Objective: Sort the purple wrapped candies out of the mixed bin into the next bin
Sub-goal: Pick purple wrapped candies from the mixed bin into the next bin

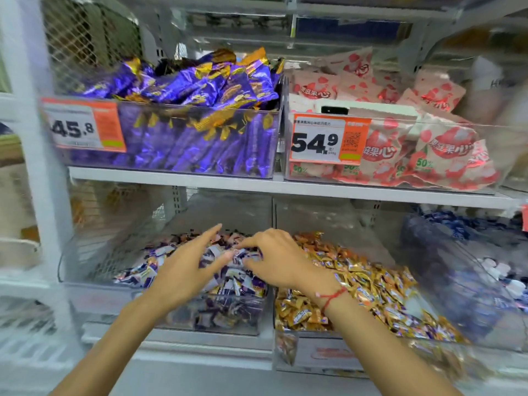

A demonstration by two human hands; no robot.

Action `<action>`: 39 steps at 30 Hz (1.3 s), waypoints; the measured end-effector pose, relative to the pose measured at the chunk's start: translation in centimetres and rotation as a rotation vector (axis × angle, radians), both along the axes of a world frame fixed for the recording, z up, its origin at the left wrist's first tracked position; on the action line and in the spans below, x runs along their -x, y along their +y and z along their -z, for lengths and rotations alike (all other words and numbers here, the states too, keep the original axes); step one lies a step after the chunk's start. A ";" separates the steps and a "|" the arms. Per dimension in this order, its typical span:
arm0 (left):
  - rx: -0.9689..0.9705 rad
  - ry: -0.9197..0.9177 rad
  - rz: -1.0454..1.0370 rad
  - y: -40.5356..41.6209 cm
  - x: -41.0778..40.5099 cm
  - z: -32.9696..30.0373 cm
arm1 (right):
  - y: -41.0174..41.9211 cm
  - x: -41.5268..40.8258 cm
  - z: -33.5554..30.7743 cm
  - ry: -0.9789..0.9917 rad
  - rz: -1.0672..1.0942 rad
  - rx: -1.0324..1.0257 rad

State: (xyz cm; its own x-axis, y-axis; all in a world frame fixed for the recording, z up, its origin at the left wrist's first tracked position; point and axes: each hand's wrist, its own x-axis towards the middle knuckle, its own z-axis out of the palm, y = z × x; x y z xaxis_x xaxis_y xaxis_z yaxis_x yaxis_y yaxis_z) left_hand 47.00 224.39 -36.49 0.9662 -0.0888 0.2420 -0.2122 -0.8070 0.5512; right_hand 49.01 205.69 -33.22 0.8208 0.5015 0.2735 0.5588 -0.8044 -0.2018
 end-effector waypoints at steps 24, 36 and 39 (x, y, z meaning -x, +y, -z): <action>-0.826 0.064 1.033 -28.0 -6.1 2.6 | -29.3 7.5 5.7 -0.346 0.465 0.061; -0.601 -0.251 0.357 -25.1 -8.3 1.9 | -28.0 6.8 4.3 -0.405 0.471 0.291; -0.422 -0.369 0.372 -24.2 -7.3 2.1 | -25.9 5.2 3.3 -0.101 0.442 0.280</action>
State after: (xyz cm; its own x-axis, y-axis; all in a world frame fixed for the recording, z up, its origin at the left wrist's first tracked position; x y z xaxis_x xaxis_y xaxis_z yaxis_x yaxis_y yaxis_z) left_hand 54.32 200.20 -38.61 0.7137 -0.5591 0.4219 -0.6315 -0.7743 0.0422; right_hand 43.84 179.83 -36.54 0.9467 0.1792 0.2676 0.1600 -0.9828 0.0918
